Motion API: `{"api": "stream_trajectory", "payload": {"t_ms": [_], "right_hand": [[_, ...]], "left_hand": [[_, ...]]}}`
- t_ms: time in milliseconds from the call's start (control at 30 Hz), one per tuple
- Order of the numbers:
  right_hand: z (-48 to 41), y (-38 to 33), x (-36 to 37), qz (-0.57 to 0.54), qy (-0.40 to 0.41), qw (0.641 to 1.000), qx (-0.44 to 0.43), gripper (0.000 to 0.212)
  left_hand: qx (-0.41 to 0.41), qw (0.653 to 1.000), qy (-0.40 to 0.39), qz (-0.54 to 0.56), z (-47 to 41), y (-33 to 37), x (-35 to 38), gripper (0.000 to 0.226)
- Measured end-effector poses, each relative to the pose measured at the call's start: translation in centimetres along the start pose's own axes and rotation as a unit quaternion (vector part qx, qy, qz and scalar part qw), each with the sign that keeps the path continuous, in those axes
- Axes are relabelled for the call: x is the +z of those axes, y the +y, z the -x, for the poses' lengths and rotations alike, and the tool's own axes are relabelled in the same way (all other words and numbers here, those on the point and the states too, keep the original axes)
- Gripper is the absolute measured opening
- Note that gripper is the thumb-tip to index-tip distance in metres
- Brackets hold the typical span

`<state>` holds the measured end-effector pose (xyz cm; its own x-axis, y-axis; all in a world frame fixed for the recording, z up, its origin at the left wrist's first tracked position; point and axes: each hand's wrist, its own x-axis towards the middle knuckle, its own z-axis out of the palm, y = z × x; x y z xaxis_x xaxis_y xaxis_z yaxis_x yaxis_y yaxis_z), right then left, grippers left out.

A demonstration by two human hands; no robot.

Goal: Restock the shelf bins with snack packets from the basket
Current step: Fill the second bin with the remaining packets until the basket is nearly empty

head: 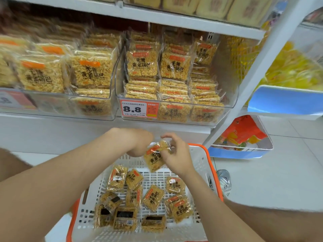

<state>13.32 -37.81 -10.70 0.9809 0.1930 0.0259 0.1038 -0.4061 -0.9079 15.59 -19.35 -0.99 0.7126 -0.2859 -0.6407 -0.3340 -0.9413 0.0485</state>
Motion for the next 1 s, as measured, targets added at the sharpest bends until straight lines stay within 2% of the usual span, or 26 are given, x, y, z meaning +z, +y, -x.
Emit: {"api": "stream_trajectory", "payload": {"t_ms": [100,133,200,267,333,400,500,567,667,733,800,900,1000], "right_hand": [[0.0,-4.5,-0.9,-0.033,0.067,0.994,-0.085,0.040],[0.0,-6.0,-1.2,-0.050,0.083,0.989,-0.109,0.040],[-0.4,-8.9,-2.0,-0.088,0.118,0.978,-0.148,0.039],[-0.9,-11.8,-3.1,-0.103,0.152,0.967,-0.175,0.035],[-1.8,-14.2,-4.7,-0.084,0.166,0.962,-0.199,0.034],[-2.9,-16.1,-6.5,-0.036,0.154,0.964,-0.214,0.037],[-4.5,-18.4,-9.3,0.052,0.111,0.973,-0.198,0.031],[-5.5,-19.7,-11.2,0.122,0.069,0.973,-0.181,0.028],[-6.8,-21.5,-13.2,0.199,-0.041,0.970,-0.134,0.036],[-7.6,-22.1,-14.0,0.204,-0.087,0.970,-0.103,0.037],[-8.4,-22.0,-14.4,0.191,-0.086,0.974,-0.090,0.038],[-9.1,-21.2,-14.6,0.142,-0.079,0.983,-0.081,0.046],[-9.4,-20.4,-14.7,0.120,-0.086,0.987,-0.063,0.041]], "left_hand": [[0.031,0.995,0.042,0.090,3.2,-0.3,-2.2,0.075],[0.044,0.988,0.067,0.129,4.3,-0.5,-3.1,0.071],[0.065,0.960,0.132,0.237,6.1,-0.8,-4.5,0.048],[0.086,0.894,0.184,0.400,7.6,-1.0,-5.8,0.036],[0.090,0.815,0.223,0.527,9.0,-1.0,-7.1,0.042],[0.078,0.747,0.275,0.600,9.6,-0.8,-8.1,0.050],[0.062,0.624,0.356,0.693,9.4,-0.4,-9.0,0.051],[0.069,0.544,0.379,0.746,9.1,0.1,-9.5,0.042],[0.082,0.469,0.348,0.808,8.6,1.1,-10.0,0.032],[0.077,0.442,0.333,0.830,7.7,1.6,-10.1,0.030],[0.066,0.434,0.330,0.836,6.8,1.9,-10.2,0.031],[0.060,0.433,0.323,0.839,6.0,2.3,-10.5,0.029],[0.056,0.447,0.328,0.831,5.4,2.6,-10.6,0.026]]}}
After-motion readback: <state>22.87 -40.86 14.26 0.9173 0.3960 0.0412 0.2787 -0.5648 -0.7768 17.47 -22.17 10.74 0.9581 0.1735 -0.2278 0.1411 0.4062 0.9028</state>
